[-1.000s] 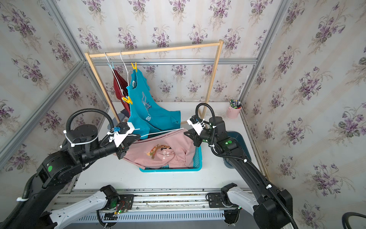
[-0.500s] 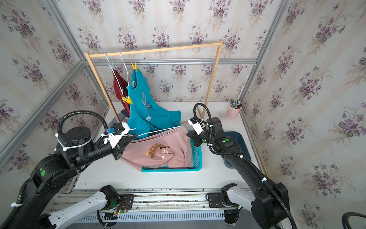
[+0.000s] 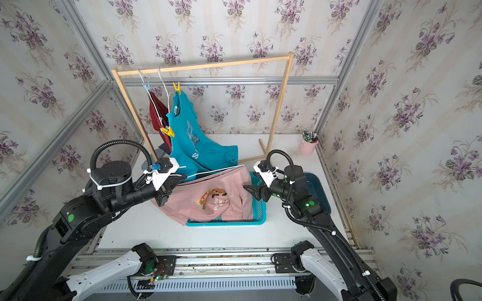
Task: Remove the clothespins securing t-shirts to the hanger
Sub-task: Remove the T-shirt from the hanger.
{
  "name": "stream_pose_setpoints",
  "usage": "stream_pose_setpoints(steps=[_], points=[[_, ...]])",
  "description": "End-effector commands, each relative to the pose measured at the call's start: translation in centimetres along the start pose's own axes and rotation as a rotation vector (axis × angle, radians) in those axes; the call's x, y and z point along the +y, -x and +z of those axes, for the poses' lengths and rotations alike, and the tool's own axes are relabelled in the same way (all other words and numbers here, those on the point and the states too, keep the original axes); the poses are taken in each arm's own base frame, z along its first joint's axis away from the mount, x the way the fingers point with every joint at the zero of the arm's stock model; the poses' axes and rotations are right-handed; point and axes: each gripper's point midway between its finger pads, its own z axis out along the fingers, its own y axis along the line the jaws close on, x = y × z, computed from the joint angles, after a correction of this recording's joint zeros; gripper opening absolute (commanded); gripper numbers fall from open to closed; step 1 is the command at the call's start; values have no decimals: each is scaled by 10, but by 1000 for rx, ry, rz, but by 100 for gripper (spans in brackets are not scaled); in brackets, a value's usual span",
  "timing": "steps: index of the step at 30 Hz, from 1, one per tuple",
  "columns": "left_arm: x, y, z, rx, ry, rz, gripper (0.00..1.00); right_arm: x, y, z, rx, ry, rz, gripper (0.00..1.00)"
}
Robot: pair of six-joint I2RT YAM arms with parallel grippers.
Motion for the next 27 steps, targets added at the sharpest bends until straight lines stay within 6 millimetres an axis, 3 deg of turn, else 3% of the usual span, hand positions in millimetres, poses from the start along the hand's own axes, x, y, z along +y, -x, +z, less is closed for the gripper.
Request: stream_pose_setpoints(steps=[1,7,9,10,12,13,17,22,27], points=[[-5,16,-2,-63,-38,11,0,6,14,3,-54,49,-54,100],[-19,20,-1,-83,-122,5,0,0,34,23,-89,100,-83,100],[-20,19,-1,-80,-128,-4,0,3,40,28,-98,153,-85,89],[-20,19,0,-80,-130,-7,0,7,43,31,-99,190,-73,72],[-19,19,-1,-79,-126,-10,0,11,42,37,-84,242,-39,19],[-18,19,-1,-79,-117,-10,0,12,39,38,-73,254,-26,0],[-7,23,-10,-99,-50,-8,0,5,19,36,-48,186,-7,0],[-6,34,-14,-139,-51,-24,0,-31,8,16,-129,78,173,0],[-4,43,-4,-199,-61,-88,0,-22,12,11,-157,105,166,0]])
